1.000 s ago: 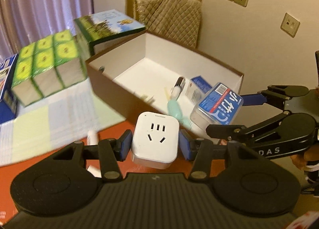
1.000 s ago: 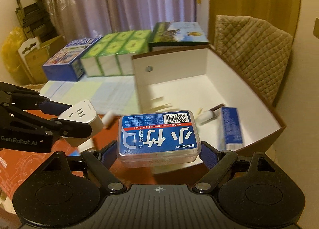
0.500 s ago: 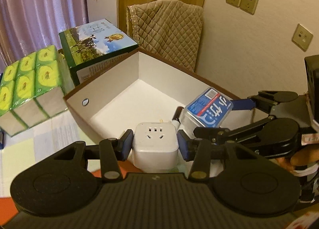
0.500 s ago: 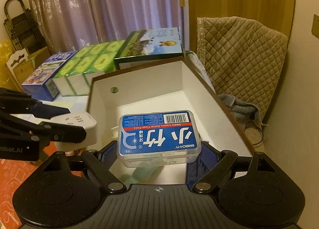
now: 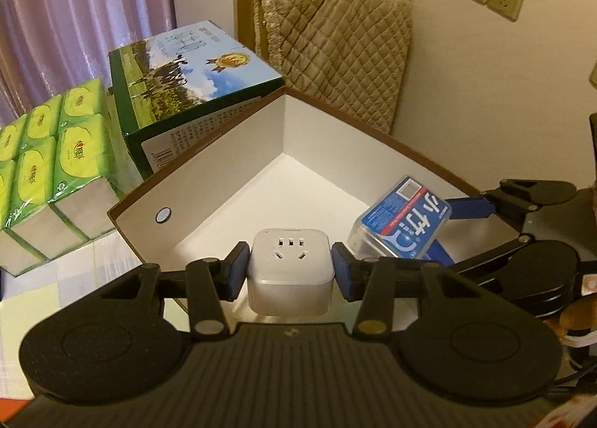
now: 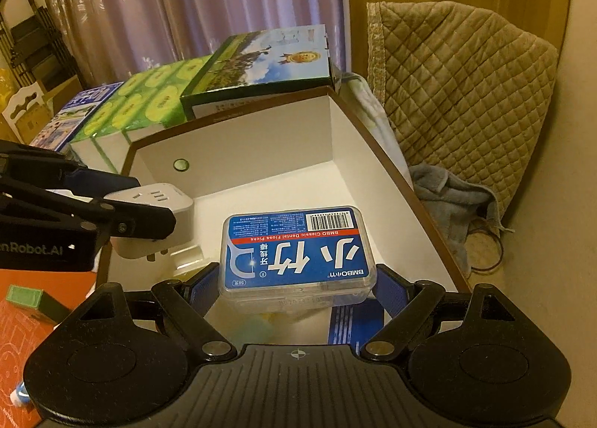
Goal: Organize rigid objects
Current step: 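Open both grippers to drop the power strip and toothpick box inside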
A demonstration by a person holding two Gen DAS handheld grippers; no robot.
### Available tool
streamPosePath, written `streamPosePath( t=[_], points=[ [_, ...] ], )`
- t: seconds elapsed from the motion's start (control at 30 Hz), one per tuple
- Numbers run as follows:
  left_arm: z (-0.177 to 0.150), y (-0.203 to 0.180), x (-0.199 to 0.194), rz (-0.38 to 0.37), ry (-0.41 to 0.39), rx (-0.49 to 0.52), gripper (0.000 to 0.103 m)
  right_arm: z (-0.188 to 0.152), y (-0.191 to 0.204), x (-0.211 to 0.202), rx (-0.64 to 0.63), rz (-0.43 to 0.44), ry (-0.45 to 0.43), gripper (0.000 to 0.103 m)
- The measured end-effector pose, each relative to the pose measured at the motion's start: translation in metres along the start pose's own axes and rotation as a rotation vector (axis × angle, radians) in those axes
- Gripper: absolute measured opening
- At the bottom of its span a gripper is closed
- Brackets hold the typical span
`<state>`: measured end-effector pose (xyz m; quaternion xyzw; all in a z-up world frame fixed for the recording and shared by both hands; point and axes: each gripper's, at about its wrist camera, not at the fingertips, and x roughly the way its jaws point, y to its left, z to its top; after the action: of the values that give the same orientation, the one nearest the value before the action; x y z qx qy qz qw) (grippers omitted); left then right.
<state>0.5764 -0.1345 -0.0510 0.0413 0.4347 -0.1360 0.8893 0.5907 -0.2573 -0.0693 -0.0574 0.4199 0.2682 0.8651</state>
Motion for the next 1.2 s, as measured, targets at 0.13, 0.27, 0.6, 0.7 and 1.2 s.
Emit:
streamPosePath(
  t=[0.13,0.27,0.6,0.7,1.2],
  points=[
    [0.005,0.010,0.016,0.025,0.015,-0.010,0.043,0.010,-0.001,0.015,-0.008,0.004,0.015,0.083],
    [0.009,0.019,0.031,0.049,0.029,-0.020,0.043,0.019,0.001,0.030,-0.017,0.007,0.031,0.083],
    [0.014,0.031,0.057,0.086,0.068,-0.024,0.043,0.031,0.006,0.064,-0.012,0.003,0.065,0.083],
    [0.015,0.037,0.061,0.086,0.068,-0.047,0.043,0.033,0.009,0.070,-0.019,0.003,0.055,0.083],
    [0.005,0.040,0.030,0.103,0.031,-0.045,0.054,0.029,0.010,0.053,-0.022,0.013,-0.006,0.087]
  ],
)
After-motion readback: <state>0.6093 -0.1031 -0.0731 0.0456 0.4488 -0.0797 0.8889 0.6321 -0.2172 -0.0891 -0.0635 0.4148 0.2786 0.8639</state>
